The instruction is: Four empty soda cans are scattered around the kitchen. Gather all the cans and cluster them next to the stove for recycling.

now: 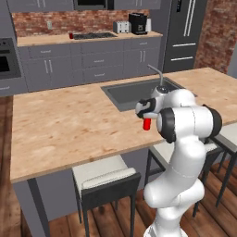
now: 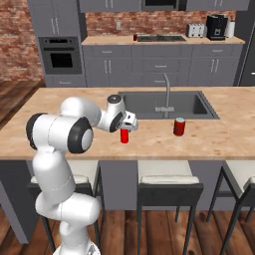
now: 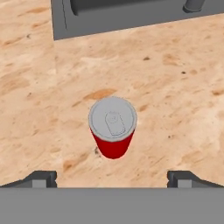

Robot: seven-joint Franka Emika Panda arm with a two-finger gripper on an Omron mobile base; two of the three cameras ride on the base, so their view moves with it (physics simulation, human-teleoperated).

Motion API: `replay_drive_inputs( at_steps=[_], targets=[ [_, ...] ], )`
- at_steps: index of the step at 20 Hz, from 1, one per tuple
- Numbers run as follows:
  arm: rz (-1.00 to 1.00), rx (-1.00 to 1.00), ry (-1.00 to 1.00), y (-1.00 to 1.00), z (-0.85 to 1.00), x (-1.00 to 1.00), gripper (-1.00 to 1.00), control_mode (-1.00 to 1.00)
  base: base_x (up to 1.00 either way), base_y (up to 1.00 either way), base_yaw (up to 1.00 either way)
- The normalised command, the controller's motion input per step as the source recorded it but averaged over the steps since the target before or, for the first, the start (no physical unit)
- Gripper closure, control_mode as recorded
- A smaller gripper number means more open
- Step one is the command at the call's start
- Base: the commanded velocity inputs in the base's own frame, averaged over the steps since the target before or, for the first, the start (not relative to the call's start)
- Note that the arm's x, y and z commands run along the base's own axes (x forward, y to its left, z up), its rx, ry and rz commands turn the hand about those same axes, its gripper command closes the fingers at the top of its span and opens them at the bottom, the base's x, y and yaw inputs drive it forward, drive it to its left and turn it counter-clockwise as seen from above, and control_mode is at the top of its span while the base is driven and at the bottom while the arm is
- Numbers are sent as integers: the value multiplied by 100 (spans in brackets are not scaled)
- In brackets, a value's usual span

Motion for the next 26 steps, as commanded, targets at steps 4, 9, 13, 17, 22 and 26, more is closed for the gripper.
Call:
replay_drive_inputs(
  at_steps=[4,9,13,17,22,26],
  targets=[
    [0,0,0,0,-10,21,-100,-100,0,0,0],
    [0,0,0,0,-10,23,-100,-100,0,0,0],
    [0,0,0,0,-10,23,-100,-100,0,0,0],
    [0,0,0,-6,-9,18,-100,-100,0,0,0],
    [0,0,0,-13,-7,11,-100,-100,0,0,0],
    [0,0,0,-13,-6,8,-100,-100,0,0,0]
  ],
)
